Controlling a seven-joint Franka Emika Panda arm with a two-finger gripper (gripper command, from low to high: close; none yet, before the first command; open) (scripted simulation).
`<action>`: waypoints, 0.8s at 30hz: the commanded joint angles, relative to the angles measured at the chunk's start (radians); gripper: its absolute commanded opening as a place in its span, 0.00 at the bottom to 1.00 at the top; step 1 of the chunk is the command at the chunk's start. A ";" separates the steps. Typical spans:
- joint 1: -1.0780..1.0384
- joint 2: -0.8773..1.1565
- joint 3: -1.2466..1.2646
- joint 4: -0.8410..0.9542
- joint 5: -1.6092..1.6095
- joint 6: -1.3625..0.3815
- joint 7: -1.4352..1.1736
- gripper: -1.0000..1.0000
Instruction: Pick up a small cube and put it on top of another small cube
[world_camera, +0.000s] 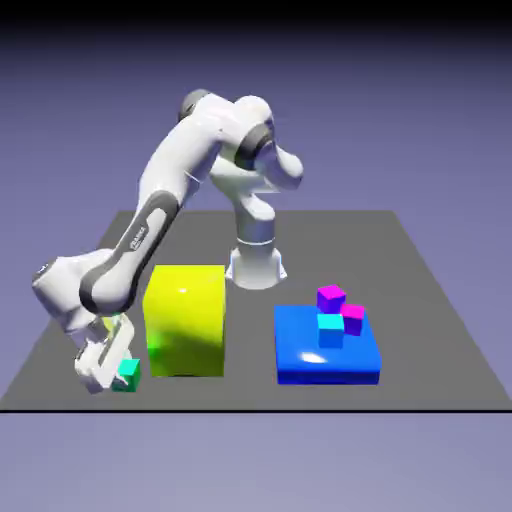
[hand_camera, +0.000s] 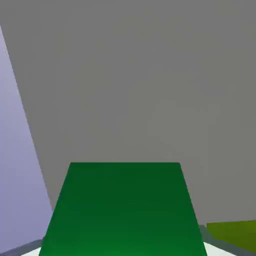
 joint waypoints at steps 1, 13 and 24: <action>0.025 0.002 -0.036 0.003 0.009 -0.025 -0.004 0.00; -0.173 -0.217 0.325 0.098 -0.328 -0.135 -0.036 0.00; -0.037 -0.472 0.724 -0.107 -0.640 -0.111 -0.093 0.00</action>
